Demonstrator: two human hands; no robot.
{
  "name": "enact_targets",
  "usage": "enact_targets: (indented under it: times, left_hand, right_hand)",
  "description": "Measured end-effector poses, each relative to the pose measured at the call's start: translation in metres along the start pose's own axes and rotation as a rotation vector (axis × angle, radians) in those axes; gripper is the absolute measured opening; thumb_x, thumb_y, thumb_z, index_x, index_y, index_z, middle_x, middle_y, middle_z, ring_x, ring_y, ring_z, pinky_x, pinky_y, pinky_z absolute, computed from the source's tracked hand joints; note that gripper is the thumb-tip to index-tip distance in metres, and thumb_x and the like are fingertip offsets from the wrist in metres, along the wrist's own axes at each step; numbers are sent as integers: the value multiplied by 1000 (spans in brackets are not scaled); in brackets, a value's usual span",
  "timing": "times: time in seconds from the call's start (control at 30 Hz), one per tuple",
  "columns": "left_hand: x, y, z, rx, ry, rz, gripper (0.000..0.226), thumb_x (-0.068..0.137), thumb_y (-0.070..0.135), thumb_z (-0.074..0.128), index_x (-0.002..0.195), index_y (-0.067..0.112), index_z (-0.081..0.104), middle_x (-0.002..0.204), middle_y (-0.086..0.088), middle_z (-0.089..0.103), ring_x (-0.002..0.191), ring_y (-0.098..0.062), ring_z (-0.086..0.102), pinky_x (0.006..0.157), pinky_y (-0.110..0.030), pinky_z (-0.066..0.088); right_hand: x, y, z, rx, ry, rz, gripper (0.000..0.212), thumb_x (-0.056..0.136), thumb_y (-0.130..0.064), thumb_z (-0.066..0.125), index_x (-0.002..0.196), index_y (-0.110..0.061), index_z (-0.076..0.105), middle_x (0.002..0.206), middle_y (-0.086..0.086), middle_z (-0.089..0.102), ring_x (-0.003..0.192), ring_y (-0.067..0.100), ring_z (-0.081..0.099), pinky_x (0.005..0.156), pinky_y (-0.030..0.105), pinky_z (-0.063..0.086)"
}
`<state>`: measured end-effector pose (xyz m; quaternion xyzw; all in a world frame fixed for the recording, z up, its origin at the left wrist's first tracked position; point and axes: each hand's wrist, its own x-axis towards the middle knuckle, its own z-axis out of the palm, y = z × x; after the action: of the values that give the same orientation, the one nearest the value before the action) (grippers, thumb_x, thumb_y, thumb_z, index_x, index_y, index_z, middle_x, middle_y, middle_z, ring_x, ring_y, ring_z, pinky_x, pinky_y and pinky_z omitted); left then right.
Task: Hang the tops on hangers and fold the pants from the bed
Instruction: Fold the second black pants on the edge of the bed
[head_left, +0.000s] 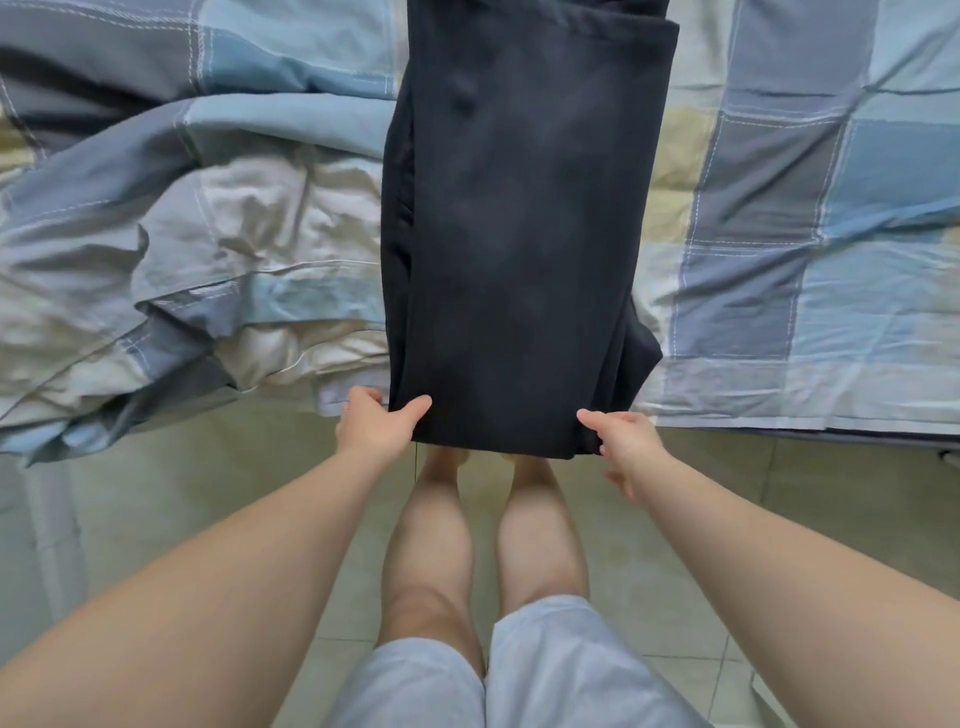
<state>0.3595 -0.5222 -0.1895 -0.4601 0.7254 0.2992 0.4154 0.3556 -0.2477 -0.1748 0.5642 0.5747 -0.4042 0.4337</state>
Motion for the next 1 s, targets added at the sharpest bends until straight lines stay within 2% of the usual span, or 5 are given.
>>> enact_targets:
  times: [0.3, 0.43, 0.57, 0.73, 1.0]
  left_hand:
    - [3, -13, 7, -112, -193, 134, 47, 82, 29, 80, 118, 20, 50, 106, 12, 62, 99, -13, 61, 86, -29, 46]
    - [-16, -18, 11, -34, -234, 151, 19, 90, 24, 70, 107, 20, 64, 109, -2, 69, 100, -22, 64, 88, -32, 50]
    - [-40, -34, 8, -33, -229, 134, 17, 93, 26, 67, 105, 15, 71, 104, -4, 72, 95, -24, 65, 79, -31, 50]
    - [-70, -52, -7, -34, -249, 106, 20, 96, 25, 63, 104, 9, 73, 103, -7, 73, 88, -21, 61, 72, -29, 44]
    - [-129, -40, -38, -463, -340, -79, 16, 98, 18, 57, 113, 19, 64, 96, 4, 76, 82, -16, 74, 71, -30, 54]
  right_hand:
    - [13, 12, 0, -178, -67, -162, 38, 81, -24, 82, 102, -11, 53, 102, -3, 64, 92, 14, 62, 67, 23, 45]
    - [4, 22, -3, -134, -137, -132, 53, 82, -18, 81, 128, -7, 55, 122, 7, 67, 107, 25, 67, 84, 28, 54]
    - [-13, 32, -10, -94, -104, -83, 49, 84, -22, 80, 124, -7, 58, 119, 6, 69, 100, 24, 69, 46, 9, 44]
    - [-45, 46, -24, -84, -17, -61, 69, 81, -34, 82, 130, -3, 46, 120, 6, 67, 84, 15, 71, 56, 24, 36]
    - [-103, 37, -52, -43, -57, -117, 22, 83, -28, 78, 100, -16, 69, 104, 0, 73, 89, 16, 66, 79, 32, 47]
